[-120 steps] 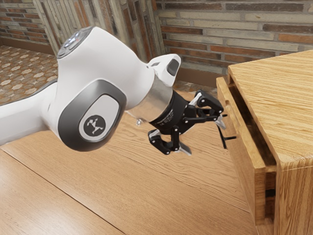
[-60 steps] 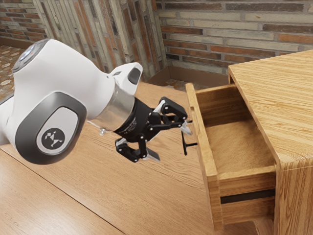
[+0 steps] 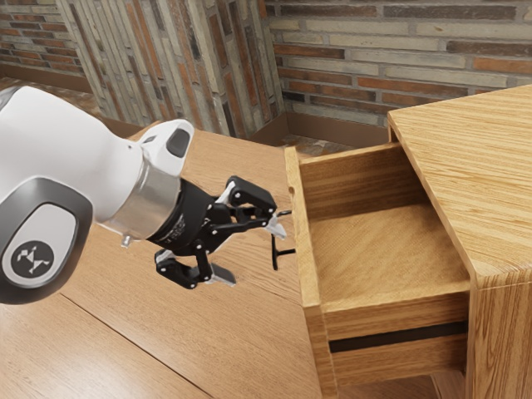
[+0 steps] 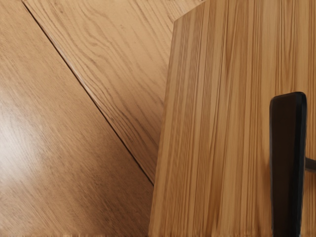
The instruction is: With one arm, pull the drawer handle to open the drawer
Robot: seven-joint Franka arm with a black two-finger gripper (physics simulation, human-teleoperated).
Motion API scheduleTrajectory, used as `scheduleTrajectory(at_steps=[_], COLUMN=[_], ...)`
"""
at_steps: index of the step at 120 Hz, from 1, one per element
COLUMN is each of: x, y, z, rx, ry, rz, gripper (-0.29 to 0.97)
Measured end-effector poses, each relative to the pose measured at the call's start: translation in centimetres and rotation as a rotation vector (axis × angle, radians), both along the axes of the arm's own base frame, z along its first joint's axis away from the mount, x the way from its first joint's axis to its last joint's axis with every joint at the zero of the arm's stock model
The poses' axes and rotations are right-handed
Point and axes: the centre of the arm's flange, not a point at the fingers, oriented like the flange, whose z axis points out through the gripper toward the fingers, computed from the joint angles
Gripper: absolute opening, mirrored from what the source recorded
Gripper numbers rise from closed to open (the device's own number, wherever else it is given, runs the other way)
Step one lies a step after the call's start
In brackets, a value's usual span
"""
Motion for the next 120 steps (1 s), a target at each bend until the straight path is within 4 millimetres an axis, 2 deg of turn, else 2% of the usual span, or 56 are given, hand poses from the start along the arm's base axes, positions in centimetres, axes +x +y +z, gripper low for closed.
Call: scheduleTrajectory(at_steps=[42, 87, 120], x=[-3.5, -6.2, -9.5], y=[2.2, 4.3, 6.2], z=[-0.2, 0.0, 0.6], rx=[-0.016, -0.041, -0.072], ry=[-0.019, -0.044, -0.080], rz=[0.025, 0.050, 0.068], gripper=[0.66, 0.66, 0.66])
